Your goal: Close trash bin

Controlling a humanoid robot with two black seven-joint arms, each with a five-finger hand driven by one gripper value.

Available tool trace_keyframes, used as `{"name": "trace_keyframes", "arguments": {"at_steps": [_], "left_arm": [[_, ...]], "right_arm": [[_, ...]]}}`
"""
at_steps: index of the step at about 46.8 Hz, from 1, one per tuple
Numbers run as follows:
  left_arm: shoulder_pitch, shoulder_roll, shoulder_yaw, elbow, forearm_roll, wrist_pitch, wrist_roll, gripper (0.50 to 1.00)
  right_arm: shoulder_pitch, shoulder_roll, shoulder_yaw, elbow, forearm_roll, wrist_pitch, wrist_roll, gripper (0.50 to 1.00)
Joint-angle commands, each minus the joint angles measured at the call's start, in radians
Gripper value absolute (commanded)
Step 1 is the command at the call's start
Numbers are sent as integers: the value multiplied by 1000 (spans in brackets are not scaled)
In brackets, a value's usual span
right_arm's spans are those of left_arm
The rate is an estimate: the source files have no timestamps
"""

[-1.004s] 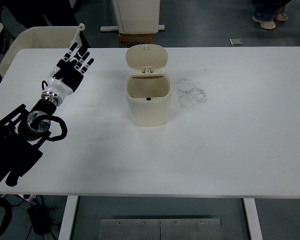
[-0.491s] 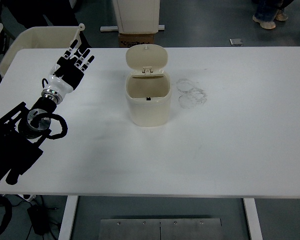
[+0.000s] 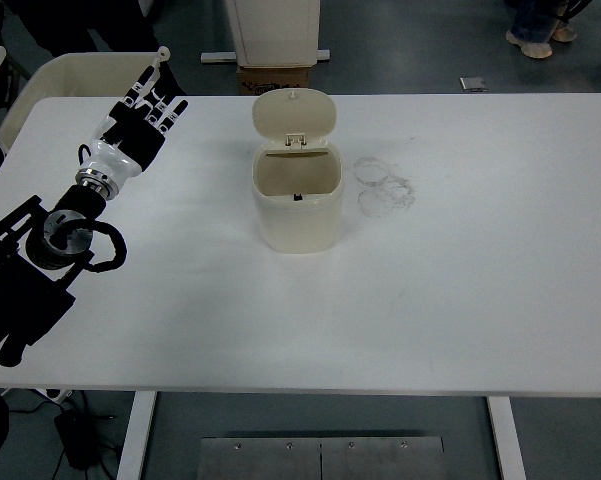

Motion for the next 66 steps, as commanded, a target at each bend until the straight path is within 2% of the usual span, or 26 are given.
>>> {"name": "trace_keyframes", "arguments": {"at_steps": [1, 10, 23, 48, 55, 60, 66], "left_arm": [[0, 9, 1, -21, 1, 4, 13, 1000], [-11, 46, 5, -40, 2, 9, 41, 1000], [-32, 146, 50, -175, 47, 43, 81, 1000], [-246, 215, 337, -228, 74, 43, 95, 1000], [-310, 232, 404, -231, 120, 38, 95, 1000], [-370, 241, 479, -242, 165, 32, 121, 1000], [-445, 256, 556, -247, 197, 26, 122, 1000]], "right_arm": [[0, 0, -1, 0, 1, 0, 0, 993], [0, 0, 1, 0, 1, 0, 0, 993], [0, 0, 1, 0, 1, 0, 0, 993], [0, 0, -1, 0, 1, 0, 0, 993], [0, 0, 1, 0, 1, 0, 0, 993], [0, 0, -1, 0, -1, 0, 0, 993], [0, 0, -1, 0, -1, 0, 0, 993]]}}
